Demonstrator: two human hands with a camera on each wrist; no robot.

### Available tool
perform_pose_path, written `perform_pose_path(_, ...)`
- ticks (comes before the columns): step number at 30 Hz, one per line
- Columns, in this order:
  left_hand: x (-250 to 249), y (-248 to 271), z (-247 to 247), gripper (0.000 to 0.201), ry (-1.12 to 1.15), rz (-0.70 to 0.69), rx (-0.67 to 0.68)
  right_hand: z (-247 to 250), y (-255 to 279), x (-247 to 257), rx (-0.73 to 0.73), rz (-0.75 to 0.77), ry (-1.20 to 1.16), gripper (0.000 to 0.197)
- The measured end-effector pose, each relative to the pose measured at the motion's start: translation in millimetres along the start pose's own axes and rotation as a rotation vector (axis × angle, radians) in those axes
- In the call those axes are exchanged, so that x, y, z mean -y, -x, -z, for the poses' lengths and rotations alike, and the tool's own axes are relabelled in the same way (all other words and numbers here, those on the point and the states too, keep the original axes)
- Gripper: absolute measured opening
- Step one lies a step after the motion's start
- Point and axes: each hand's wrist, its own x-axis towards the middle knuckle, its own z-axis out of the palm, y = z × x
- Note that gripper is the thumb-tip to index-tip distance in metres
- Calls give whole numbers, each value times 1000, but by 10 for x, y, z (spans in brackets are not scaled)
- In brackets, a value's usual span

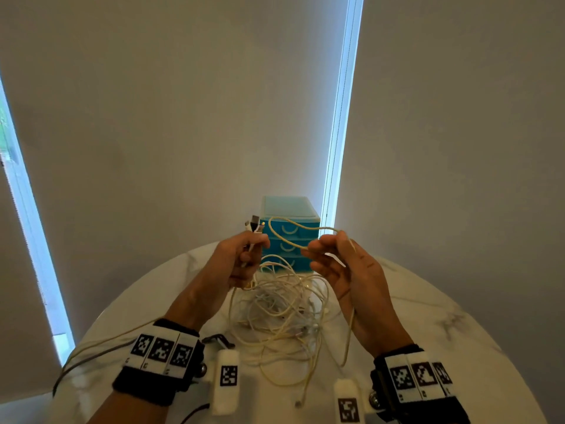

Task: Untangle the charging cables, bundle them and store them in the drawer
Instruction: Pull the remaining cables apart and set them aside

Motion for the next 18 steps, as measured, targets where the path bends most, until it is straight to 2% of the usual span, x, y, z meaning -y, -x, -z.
perform_pose_path(3, 21, -21, -26, 29, 122, 71, 61, -48, 20, -91, 23, 102, 237, 19)
perform_pose_path(5, 34, -17, -42, 40, 153, 94, 62, -52, 29, -129, 22, 101, 311, 15)
perform_pose_path(10, 106, 6, -74, 38, -53, -138, -111, -62, 39, -132, 44, 28, 308, 24)
perform_pose_path(13, 126, 4, -38, 38, -44, -165, -150, 3, -6, -145, -60, 9, 294, 37)
perform_pose_path(16, 137, -1, -17, 37, -1, -161, -167, 166, -38, -126, -139, 151, 497, 50)
perform_pose_path(18, 153, -16, -25, 39, 28, -156, -164, 237, -38, -127, -55, 309, 732, 46)
